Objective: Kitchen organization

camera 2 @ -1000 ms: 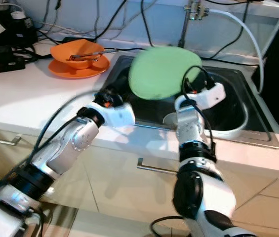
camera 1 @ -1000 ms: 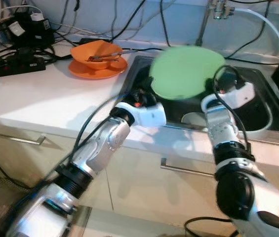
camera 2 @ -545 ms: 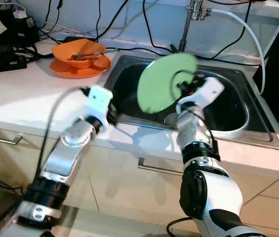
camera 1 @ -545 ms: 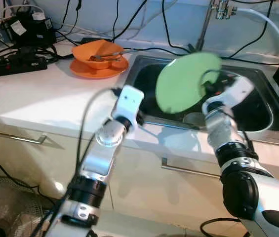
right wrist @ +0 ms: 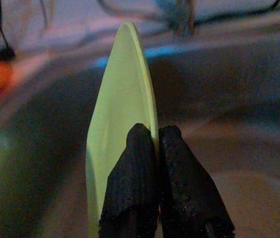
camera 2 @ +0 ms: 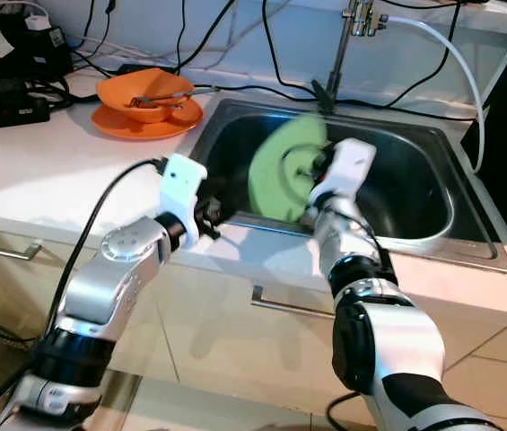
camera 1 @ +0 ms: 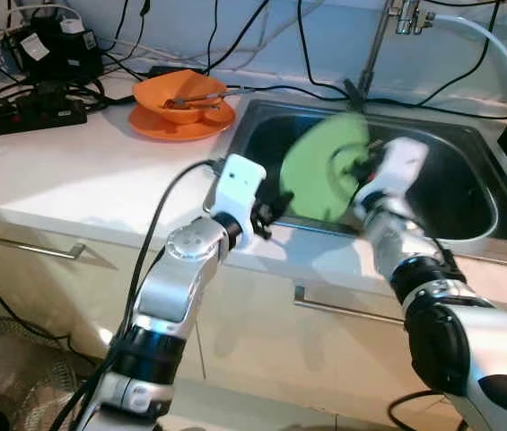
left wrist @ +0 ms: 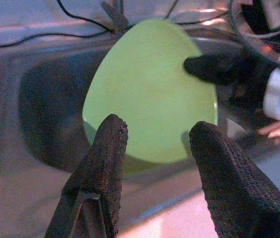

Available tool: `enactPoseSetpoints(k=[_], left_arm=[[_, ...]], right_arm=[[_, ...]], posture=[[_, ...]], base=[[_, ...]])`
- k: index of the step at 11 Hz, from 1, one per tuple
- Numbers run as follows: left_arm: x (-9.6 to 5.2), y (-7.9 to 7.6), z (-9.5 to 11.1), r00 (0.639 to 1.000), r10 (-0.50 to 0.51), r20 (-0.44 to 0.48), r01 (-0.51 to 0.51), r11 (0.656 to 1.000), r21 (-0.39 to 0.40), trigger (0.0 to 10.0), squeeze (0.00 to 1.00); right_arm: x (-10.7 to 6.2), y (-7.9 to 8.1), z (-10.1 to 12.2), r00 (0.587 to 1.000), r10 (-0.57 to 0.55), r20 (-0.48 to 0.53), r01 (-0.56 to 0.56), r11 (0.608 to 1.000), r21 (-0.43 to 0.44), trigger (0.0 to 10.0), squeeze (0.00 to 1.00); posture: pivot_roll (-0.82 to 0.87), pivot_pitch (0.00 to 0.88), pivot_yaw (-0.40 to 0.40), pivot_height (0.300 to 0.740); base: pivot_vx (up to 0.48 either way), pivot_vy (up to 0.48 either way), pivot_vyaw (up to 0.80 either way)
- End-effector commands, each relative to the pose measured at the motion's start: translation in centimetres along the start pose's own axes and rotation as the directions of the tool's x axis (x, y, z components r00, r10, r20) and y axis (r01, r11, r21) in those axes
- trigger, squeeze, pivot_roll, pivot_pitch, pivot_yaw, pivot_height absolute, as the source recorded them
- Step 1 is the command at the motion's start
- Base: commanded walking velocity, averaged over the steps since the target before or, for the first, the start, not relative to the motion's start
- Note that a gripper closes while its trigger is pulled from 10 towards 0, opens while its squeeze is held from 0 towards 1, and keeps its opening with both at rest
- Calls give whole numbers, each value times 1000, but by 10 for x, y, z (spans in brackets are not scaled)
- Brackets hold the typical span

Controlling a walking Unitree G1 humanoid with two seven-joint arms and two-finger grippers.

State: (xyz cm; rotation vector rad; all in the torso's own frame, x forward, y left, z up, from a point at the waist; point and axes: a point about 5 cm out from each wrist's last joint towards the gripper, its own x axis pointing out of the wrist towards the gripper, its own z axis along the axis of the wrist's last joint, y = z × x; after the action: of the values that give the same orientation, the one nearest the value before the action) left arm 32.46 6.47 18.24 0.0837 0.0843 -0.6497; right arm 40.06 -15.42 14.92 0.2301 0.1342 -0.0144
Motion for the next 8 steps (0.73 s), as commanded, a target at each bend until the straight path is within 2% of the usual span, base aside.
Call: enactPoseSetpoints(k=[1,5,8], left_arm=[[-1,-5,2,1000,-28,-8,28,1000,8,10000,0],[-7,-5,1,998,-25,-58,25,1000,6,10000,0],[-10,-4,-8,993,-16,-119,18,1000,16,10000,0]], right_arm=[[4,4,17,1000,1,21,0,999,-54,10000,0],[6,10,11,996,-5,-87,-7,991,-137,10000,0],[5,15,4,992,-1,-129,-15,992,-129,10000,0]], posture=[[295,0,-68,740],[320,0,-89,740],[335,0,-98,740]], base=[[0,0,0],[0,0,0],[0,0,0]])
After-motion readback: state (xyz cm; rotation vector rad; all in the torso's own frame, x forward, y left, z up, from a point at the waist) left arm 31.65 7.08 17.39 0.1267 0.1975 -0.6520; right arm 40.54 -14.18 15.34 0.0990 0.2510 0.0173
